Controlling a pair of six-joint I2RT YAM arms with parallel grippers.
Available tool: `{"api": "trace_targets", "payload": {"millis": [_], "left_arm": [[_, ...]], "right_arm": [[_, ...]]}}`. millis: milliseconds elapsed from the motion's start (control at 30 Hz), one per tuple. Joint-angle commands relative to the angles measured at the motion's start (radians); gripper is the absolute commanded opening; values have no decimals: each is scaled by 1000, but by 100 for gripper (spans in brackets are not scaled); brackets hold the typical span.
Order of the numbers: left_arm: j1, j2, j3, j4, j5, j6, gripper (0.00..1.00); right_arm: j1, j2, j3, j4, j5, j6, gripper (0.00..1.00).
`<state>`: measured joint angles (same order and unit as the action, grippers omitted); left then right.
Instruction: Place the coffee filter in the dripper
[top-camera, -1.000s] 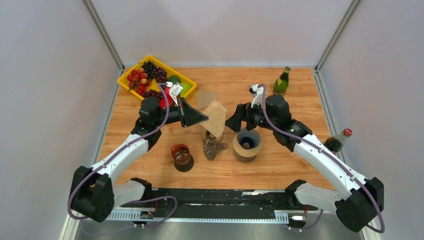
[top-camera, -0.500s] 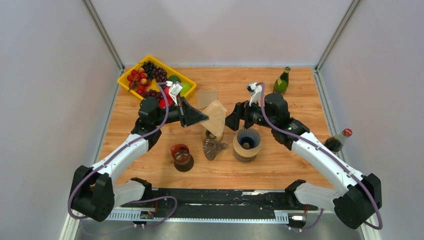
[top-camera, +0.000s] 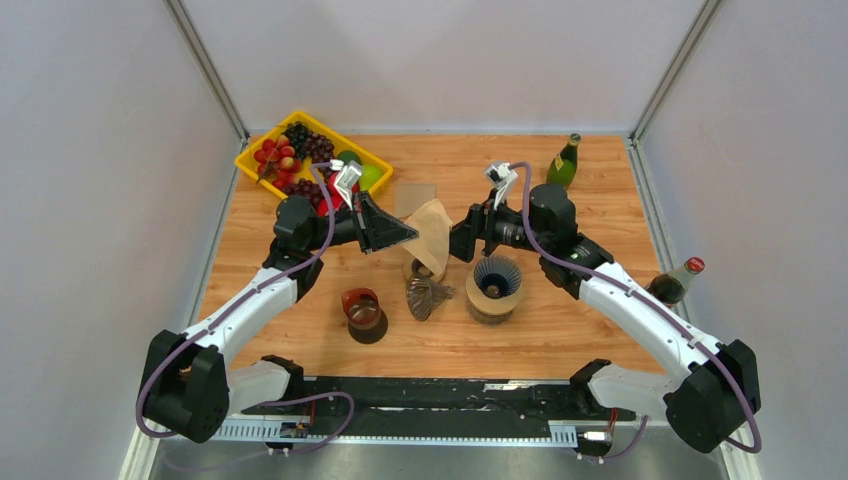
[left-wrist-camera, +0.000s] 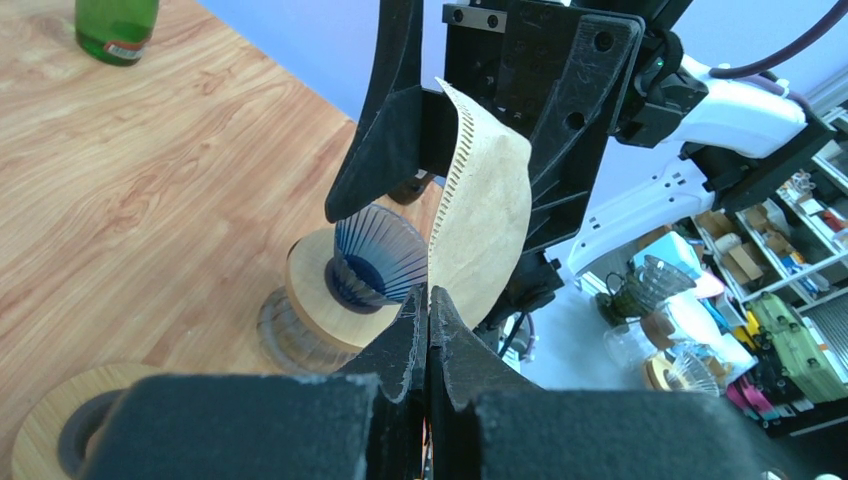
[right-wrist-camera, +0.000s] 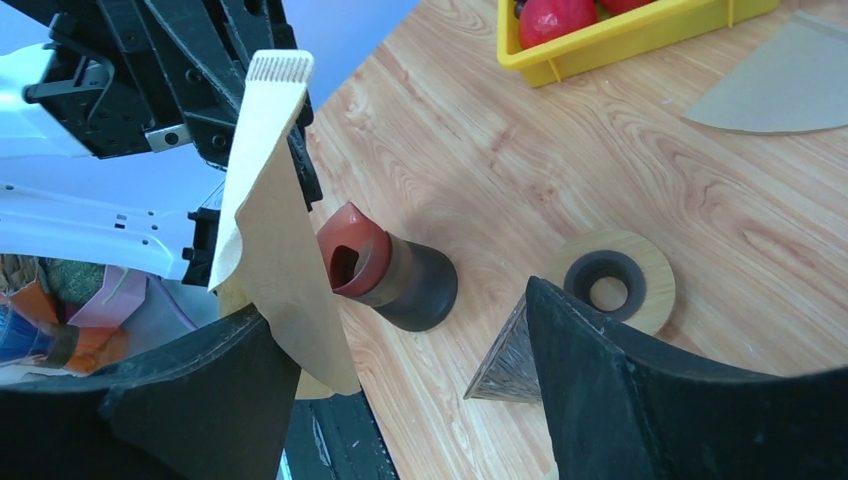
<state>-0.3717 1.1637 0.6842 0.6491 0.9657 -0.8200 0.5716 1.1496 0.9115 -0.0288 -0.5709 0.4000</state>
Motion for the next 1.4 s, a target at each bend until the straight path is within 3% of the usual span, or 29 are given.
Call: {"api": "trace_targets", "payload": {"millis": [0, 367, 800, 1167, 1233, 1367], "left_arm": [[0, 10, -7, 100, 30, -35, 0], [0, 29, -13, 169, 48, -80, 0], [0, 27, -23, 185, 52, -90, 0], [-1, 31, -25, 190, 43, -93, 0], [-1, 31, -22, 180, 39, -89, 0], [0, 29, -6, 102, 25, -48, 16]], "right_arm": [[-2, -31, -22, 115, -46, 37, 79], [-1, -17, -78, 336, -148, 142, 65], [-1, -18, -127, 515, -123, 246, 47], [1, -13, -132, 553, -155, 273, 2], [1, -12, -129, 546, -149, 267, 0], [2, -8, -85, 390, -61, 198, 0]]}}
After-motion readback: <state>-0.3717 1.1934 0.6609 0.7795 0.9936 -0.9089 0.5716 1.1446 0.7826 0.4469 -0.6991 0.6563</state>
